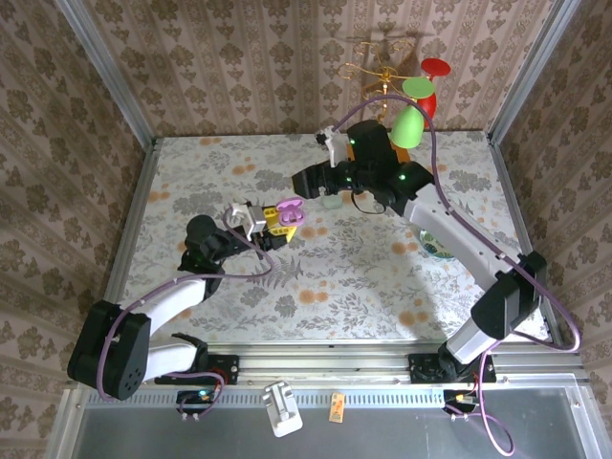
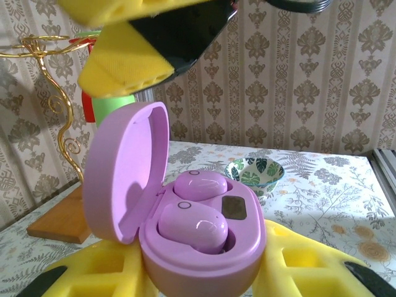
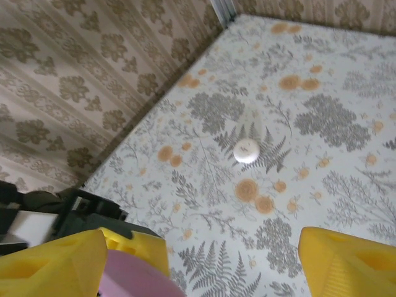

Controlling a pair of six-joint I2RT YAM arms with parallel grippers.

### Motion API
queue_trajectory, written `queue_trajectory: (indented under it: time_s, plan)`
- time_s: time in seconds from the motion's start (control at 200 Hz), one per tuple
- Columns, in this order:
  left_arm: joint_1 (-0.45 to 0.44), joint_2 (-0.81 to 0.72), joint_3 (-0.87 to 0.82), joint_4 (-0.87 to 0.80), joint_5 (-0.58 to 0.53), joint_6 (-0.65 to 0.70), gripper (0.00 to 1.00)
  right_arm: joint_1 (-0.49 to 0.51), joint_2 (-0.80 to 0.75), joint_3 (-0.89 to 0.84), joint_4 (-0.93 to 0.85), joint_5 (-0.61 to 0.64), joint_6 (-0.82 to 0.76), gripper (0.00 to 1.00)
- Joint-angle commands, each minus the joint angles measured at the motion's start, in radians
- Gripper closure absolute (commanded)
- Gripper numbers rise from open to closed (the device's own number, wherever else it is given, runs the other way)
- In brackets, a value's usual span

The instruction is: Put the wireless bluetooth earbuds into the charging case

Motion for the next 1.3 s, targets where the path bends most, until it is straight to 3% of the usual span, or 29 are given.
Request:
queue_trajectory:
  time_s: [0.0,0.245,0.355,0.57,0.72,0.975,1.295]
  plan:
    - [-0.004,-0.001,-0.005,0.062,0.004,0.021,0.79,0.001,0.031,0.034,-0.128,0.002,0.0,0.18]
    - [-0.001,0.03,0.008,0.071,-0.037,0.013,0.79,-0.003,0.014,0.012,-0.182,-0.02,-0.034,0.16]
    - [0.001,0.043,0.016,0.087,-0.047,0.0,0.79,-0.022,-0.036,-0.047,-0.112,-0.06,0.004,0.16]
    - [0.001,0.054,0.025,0.135,-0.048,-0.015,0.79,-0.115,-0.109,-0.253,0.26,-0.332,0.341,0.13]
    - [0.001,0.056,0.03,0.16,-0.069,-0.019,0.79,-0.129,-0.11,-0.36,0.455,-0.474,0.542,0.15]
    - [0.001,0.087,0.033,0.218,-0.101,-0.021,0.79,-0.085,-0.08,-0.482,0.771,-0.524,0.823,0.25]
    - [0.001,0.093,0.042,0.235,-0.106,-0.031,0.79,-0.044,-0.026,-0.481,0.849,-0.538,0.883,0.39]
